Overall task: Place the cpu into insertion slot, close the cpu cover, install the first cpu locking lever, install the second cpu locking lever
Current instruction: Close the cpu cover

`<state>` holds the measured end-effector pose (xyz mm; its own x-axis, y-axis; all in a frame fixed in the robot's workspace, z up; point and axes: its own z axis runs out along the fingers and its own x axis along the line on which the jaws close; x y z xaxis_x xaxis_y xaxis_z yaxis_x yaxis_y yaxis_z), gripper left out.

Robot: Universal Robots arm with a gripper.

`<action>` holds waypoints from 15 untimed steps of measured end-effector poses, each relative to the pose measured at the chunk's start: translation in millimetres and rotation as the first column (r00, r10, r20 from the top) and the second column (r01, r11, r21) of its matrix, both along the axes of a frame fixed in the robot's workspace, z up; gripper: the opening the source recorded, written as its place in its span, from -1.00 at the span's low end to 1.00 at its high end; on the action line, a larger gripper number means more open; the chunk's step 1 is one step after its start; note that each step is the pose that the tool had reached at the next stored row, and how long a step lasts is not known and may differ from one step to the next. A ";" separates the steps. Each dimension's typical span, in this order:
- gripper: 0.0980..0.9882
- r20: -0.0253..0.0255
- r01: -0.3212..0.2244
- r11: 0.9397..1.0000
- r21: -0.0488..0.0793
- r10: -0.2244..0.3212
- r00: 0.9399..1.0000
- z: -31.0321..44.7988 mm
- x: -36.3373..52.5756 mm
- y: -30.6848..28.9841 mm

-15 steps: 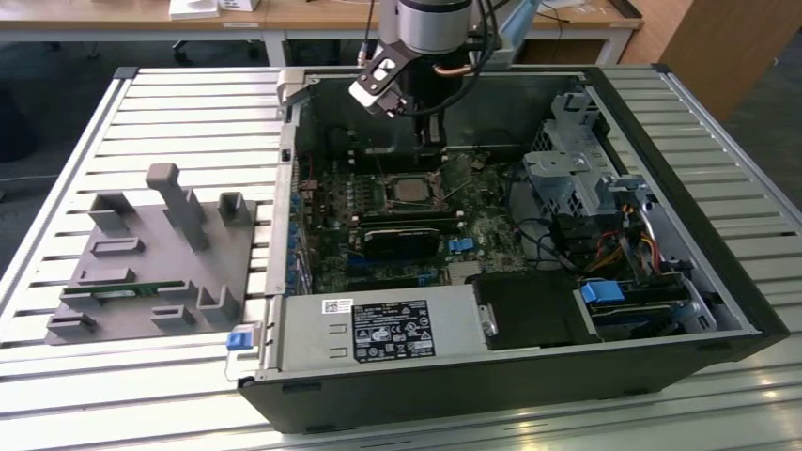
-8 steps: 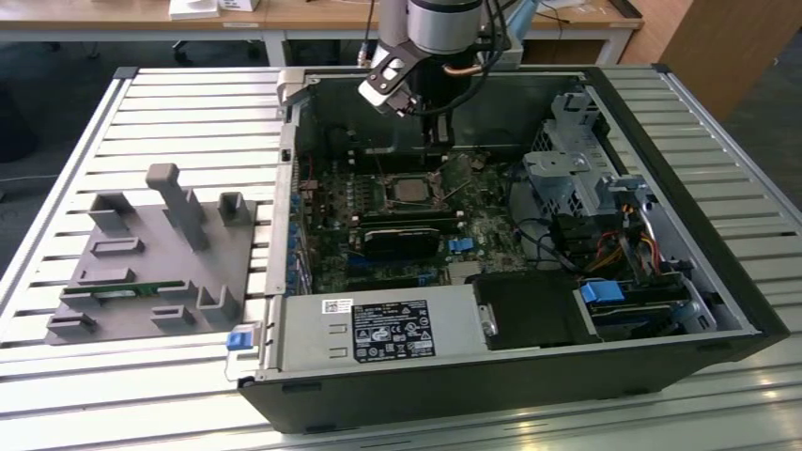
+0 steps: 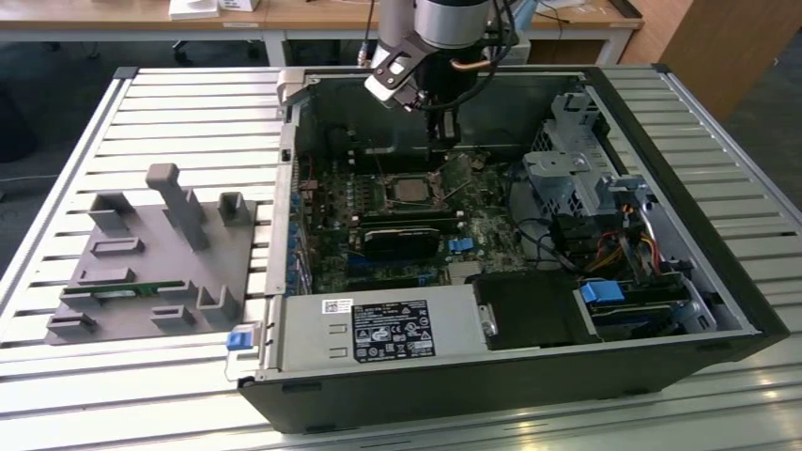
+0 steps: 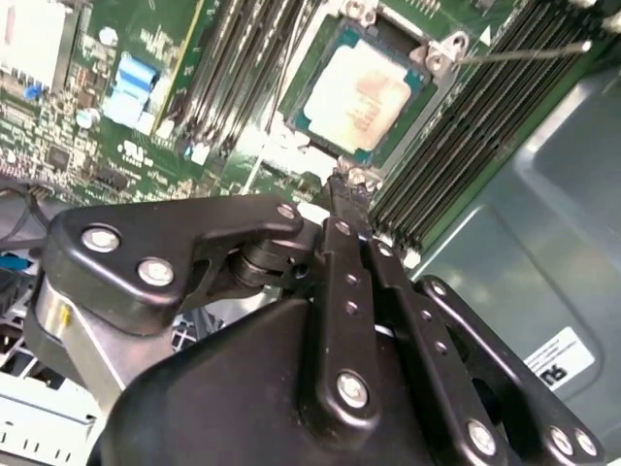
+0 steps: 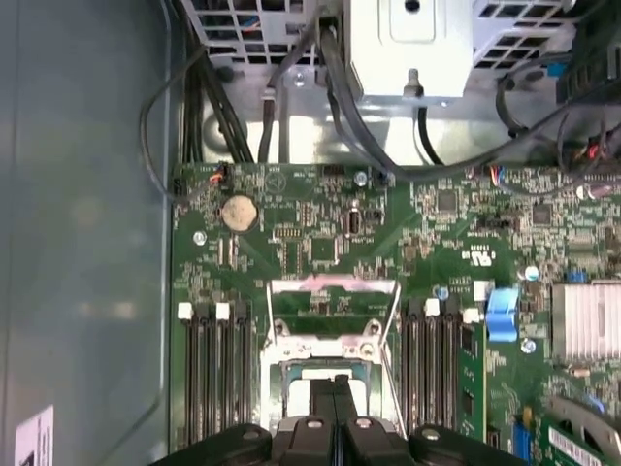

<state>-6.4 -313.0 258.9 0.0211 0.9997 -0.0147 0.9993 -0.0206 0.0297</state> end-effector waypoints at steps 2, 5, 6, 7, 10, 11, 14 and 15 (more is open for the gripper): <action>-0.98 -0.005 -0.003 1.000 0.000 0.003 1.000 0.1 4.5 0.0; -0.98 -0.005 -0.011 1.000 0.001 0.011 1.000 0.4 6.4 0.0; -0.98 -0.005 -0.012 1.000 0.002 0.012 1.000 1.6 6.7 0.0; -0.98 -0.005 -0.012 1.000 0.002 0.012 1.000 3.6 6.8 0.0; -0.98 -0.005 -0.016 1.000 0.003 0.016 1.000 5.9 8.8 0.0; -0.98 -0.006 -0.019 1.000 0.003 0.020 1.000 6.0 10.7 0.0; -0.98 -0.008 -0.024 1.000 0.003 0.024 1.000 5.9 18.1 0.0; -0.98 -0.009 -0.025 1.000 0.003 0.025 1.000 5.8 20.6 0.0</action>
<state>14.1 -313.0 264.7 -0.0043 0.9999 -0.0121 0.9998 0.0046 0.0209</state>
